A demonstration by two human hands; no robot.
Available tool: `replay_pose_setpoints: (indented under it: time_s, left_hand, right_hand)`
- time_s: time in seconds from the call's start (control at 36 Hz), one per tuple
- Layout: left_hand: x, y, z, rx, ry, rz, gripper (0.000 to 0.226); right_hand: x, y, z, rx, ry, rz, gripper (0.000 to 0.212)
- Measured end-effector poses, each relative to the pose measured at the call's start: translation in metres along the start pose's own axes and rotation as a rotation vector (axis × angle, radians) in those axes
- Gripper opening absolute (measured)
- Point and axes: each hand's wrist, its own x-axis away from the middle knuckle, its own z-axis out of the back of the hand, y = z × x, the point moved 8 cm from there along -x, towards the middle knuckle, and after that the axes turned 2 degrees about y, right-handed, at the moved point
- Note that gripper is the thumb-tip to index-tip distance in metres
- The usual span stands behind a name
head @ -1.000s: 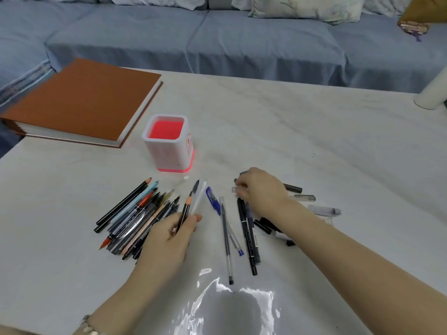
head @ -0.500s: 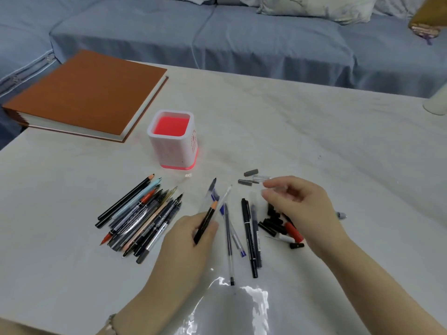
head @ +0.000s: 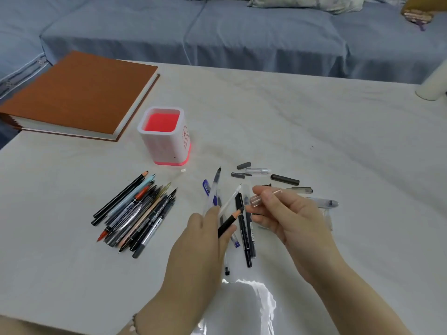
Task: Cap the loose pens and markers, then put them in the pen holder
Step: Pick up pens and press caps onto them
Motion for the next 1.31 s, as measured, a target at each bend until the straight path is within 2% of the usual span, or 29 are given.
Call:
replay_pose_setpoints:
  time_s: [0.22, 0.36, 0.56, 0.67, 0.78, 0.86, 1.03, 1.08, 1.19, 1.22, 1.31]
  left_hand:
    - [0.000, 0.002, 0.004, -0.161, 0.053, -0.076, 0.050]
    - [0.001, 0.000, 0.000, -0.174, 0.044, -0.111, 0.050]
    - [0.000, 0.004, 0.003, -0.190, 0.013, -0.127, 0.049]
    - [0.001, 0.007, 0.003, -0.213, 0.004, -0.138, 0.049]
    - [0.001, 0.012, 0.001, -0.288, 0.017, -0.177, 0.044]
    - [0.000, 0.018, -0.001, -0.297, 0.021, -0.211, 0.049]
    - [-0.001, 0.008, 0.001, 0.010, -0.041, -0.042, 0.056]
    - [0.001, 0.000, -0.003, 0.116, -0.074, 0.025, 0.056]
    - [-0.001, -0.007, 0.002, 0.400, -0.108, 0.120, 0.019]
    - [-0.001, -0.007, 0.002, 0.475, -0.126, 0.135, 0.017]
    - [-0.001, -0.007, 0.002, 0.590, -0.121, 0.131, 0.031]
  right_hand:
    - [0.001, 0.006, -0.003, 0.082, -0.027, -0.022, 0.018]
    - [0.003, 0.010, -0.002, 0.197, -0.057, -0.044, 0.015]
    - [0.003, 0.015, 0.013, 0.088, 0.013, -0.092, 0.024]
    - [0.004, 0.016, 0.010, 0.072, -0.016, -0.101, 0.022]
    - [0.007, 0.015, 0.001, 0.212, -0.085, -0.063, 0.013]
    - [0.010, 0.015, -0.002, 0.277, -0.101, -0.040, 0.009]
    - [0.013, 0.017, -0.001, 0.285, -0.150, -0.047, 0.013]
    - [0.011, 0.019, 0.006, 0.306, -0.113, -0.039, 0.013]
    - [0.002, 0.019, 0.030, 0.168, 0.028, -0.040, 0.012]
    - [0.001, 0.019, 0.033, 0.119, 0.037, -0.046, 0.013]
    - [0.000, 0.018, 0.032, 0.033, 0.026, -0.057, 0.014]
